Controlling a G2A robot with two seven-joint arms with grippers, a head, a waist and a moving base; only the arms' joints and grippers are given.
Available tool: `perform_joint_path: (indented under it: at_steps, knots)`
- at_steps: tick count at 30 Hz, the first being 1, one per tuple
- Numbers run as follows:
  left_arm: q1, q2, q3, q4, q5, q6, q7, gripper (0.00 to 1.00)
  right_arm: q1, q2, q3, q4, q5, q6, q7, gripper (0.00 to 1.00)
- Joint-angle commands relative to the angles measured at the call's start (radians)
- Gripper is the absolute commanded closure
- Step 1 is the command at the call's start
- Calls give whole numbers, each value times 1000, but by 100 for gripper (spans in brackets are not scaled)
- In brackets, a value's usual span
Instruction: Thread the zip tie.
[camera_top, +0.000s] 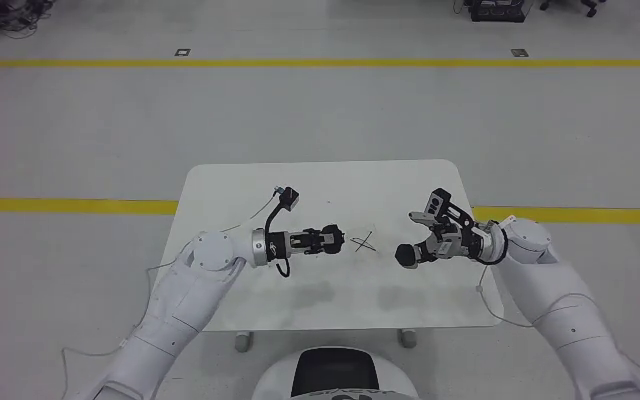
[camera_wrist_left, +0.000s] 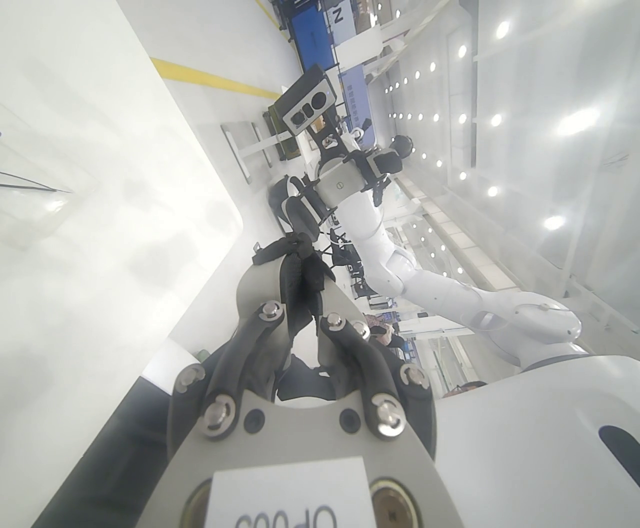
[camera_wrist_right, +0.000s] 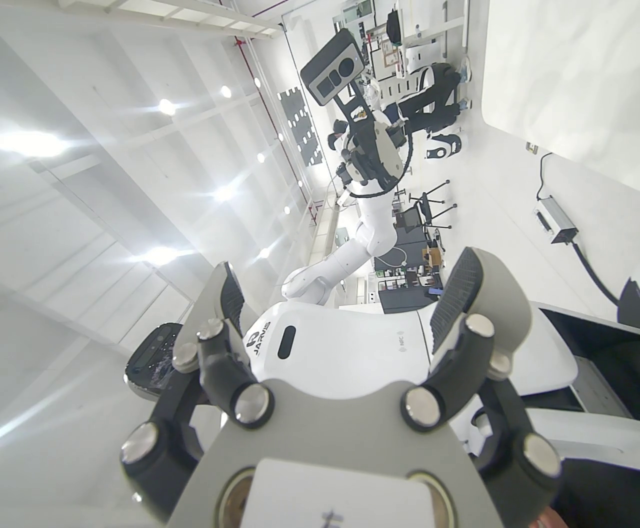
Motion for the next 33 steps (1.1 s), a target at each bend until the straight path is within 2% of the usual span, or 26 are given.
perform_joint_path:
  at_steps: [1, 5, 7, 10, 12, 14, 23, 24, 33]
  knots:
    - [0, 0, 0, 0, 0, 0, 0, 100, 0, 0, 0, 0, 0, 0, 0, 0]
    - [0, 0, 0, 0, 0, 0, 0, 100, -2, 0, 0, -2, -4, -2, -16, 0]
    - [0, 0, 0, 0, 0, 0, 0, 100, 5, 3, 1, -14, -54, 1, -38, 0]
    - [0, 0, 0, 0, 0, 0, 0, 100, 41, 14, 8, -18, -167, 7, -20, 0]
    - [0, 0, 0, 0, 0, 0, 0, 100, 79, 22, 5, -19, -284, -13, -24, 0]
    - [0, 0, 0, 0, 0, 0, 0, 100, 110, 24, -5, -9, -353, -20, -37, 0]
    - [0, 0, 0, 0, 0, 0, 0, 100, 240, 8, -133, 26, -687, -132, -125, 0]
    - [0, 0, 0, 0, 0, 0, 0, 100, 247, 4, -150, 35, -706, -149, -134, 0]
    - [0, 0, 0, 0, 0, 0, 0, 100, 247, 4, -150, 35, -706, -149, -134, 0]
